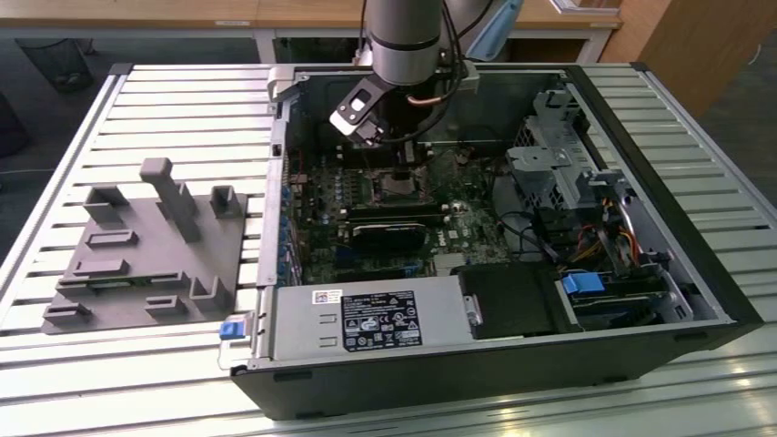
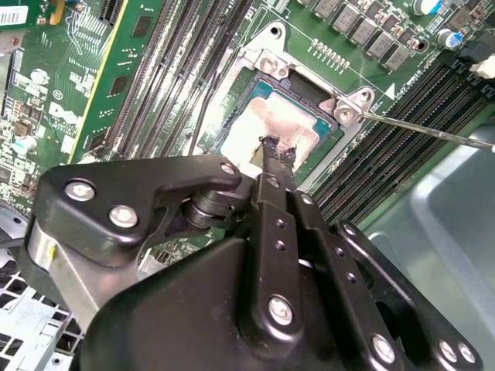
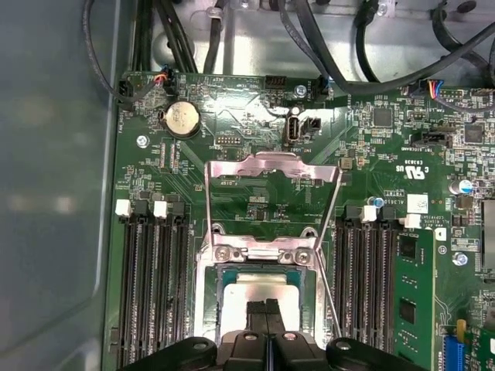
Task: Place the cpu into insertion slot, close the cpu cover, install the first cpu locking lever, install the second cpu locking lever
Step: 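Place the cpu into insertion slot, then close the cpu cover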
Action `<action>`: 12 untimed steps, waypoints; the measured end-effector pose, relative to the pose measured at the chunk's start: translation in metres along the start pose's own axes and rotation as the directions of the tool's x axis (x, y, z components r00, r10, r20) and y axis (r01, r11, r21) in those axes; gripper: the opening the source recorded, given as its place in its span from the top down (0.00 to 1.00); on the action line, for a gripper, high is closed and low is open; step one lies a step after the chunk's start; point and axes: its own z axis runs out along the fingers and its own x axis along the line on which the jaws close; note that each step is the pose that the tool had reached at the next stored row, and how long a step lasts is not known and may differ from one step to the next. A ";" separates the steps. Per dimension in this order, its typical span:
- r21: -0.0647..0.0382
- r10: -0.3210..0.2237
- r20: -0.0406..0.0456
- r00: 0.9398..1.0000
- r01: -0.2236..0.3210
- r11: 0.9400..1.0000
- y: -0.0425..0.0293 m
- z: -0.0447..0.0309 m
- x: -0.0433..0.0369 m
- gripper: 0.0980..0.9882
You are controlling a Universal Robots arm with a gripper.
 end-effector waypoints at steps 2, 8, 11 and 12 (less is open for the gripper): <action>0.000 0.000 0.000 1.000 0.000 1.000 0.0000 -0.0007 0.0000 0.99; 0.002 0.000 0.000 1.000 0.000 1.000 0.0002 -0.0027 -0.0001 0.99; 0.002 0.000 0.000 1.000 0.000 1.000 0.0003 -0.0041 0.0000 0.99; 0.002 0.000 0.000 1.000 0.000 1.000 0.0003 -0.0046 -0.0001 0.99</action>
